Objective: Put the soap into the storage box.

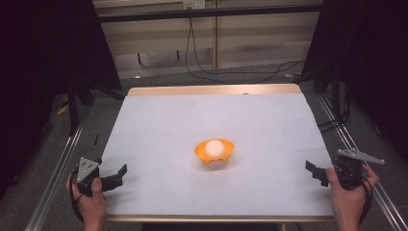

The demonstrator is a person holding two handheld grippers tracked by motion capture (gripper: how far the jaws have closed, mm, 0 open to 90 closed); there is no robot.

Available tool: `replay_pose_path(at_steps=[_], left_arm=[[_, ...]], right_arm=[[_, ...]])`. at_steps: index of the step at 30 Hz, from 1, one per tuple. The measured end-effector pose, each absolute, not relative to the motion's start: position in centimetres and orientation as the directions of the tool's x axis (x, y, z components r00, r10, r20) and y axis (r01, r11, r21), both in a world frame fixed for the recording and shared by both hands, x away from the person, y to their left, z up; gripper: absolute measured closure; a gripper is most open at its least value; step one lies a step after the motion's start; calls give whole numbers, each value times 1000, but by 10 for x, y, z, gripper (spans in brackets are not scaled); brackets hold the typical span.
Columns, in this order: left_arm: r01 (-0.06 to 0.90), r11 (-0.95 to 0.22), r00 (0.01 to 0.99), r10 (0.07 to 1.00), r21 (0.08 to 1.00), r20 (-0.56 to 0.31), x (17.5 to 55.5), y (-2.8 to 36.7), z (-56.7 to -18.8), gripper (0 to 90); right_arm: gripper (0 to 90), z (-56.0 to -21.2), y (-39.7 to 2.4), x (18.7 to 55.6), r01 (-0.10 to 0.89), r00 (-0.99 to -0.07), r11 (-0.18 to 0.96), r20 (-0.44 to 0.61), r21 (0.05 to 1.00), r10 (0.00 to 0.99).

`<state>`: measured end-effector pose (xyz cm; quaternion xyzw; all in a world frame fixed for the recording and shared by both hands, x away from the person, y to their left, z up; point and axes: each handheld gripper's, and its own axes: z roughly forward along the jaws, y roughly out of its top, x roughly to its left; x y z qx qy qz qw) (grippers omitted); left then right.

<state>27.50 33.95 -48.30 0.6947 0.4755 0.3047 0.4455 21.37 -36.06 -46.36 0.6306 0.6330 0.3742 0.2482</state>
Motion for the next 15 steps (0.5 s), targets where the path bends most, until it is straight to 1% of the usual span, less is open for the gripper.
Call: replay_pose_path(at_steps=[12,15], left_arm=[[386,-150,362,932,910,0,275,339,-483,16],[385,-149,362,932,911,-1,275,339,-483,16]], right_arm=[[0,-474,-387,191,598,-60,-102,171,795,983],[0,-474,-391,187,587,-68,-89,158,804,985]])
